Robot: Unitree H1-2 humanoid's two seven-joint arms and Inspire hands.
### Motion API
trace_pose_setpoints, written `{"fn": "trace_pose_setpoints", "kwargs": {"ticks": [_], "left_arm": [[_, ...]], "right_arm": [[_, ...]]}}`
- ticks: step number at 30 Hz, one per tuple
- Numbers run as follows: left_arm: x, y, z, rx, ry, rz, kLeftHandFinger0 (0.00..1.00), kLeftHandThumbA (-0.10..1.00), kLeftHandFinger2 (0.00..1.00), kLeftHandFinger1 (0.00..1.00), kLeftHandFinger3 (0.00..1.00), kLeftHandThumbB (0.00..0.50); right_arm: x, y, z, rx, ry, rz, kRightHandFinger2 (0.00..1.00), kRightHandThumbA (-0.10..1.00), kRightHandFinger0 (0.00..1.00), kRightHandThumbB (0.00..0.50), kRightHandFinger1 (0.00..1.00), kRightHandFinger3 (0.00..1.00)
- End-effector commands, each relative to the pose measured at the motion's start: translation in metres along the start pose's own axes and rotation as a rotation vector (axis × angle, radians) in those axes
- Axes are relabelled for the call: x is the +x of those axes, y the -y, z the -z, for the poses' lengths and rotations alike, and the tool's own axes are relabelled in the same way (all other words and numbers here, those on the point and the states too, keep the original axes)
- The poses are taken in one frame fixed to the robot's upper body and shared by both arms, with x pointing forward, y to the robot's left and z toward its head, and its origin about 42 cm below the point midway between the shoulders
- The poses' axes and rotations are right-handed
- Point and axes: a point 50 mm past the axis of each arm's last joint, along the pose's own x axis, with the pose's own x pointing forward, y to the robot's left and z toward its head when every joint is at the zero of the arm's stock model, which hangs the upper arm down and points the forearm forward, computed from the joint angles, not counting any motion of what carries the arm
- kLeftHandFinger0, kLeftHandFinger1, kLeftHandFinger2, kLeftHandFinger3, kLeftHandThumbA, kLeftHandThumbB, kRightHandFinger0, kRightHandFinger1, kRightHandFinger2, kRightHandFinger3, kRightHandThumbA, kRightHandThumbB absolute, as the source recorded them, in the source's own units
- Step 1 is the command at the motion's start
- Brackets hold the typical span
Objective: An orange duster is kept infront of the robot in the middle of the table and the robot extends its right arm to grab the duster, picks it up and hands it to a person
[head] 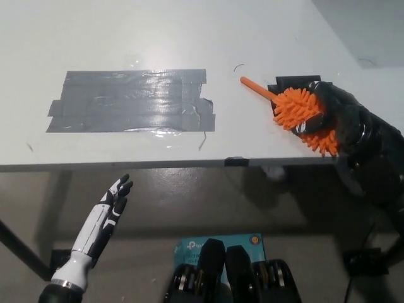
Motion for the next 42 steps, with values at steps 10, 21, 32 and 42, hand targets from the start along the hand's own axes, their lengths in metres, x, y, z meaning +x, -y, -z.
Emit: {"fn": "trace_pose_setpoints", "kwargs": {"ticks": [10,21,32,42], "left_arm": [[0.011,-0.010,-0.017,0.018,0.092,0.000,0.99,1.00,1.00,1.00,1.00,0.162],[0.014,-0.012,-0.018,0.030,0.101,0.001,0.97,1.00,1.00,1.00,1.00,0.146],[0.017,-0.013,-0.020,0.033,0.111,0.000,0.95,1.00,1.00,1.00,1.00,0.145],[0.018,-0.013,-0.020,0.038,0.115,-0.001,0.94,1.00,1.00,1.00,1.00,0.138]], "right_arm": [[-0.008,-0.017,-0.006,0.103,0.098,-0.136,0.45,-0.10,0.39,0.148,0.44,0.37],[-0.017,0.003,-0.003,0.464,0.196,-0.162,0.63,-0.10,0.00,0.155,0.26,0.64],[-0.009,-0.002,0.007,1.361,0.373,-0.461,0.61,-0.10,0.00,0.133,0.26,0.92],[-0.003,-0.013,0.000,1.690,0.489,-0.553,0.59,-0.10,0.00,0.154,0.18,0.99]]}}
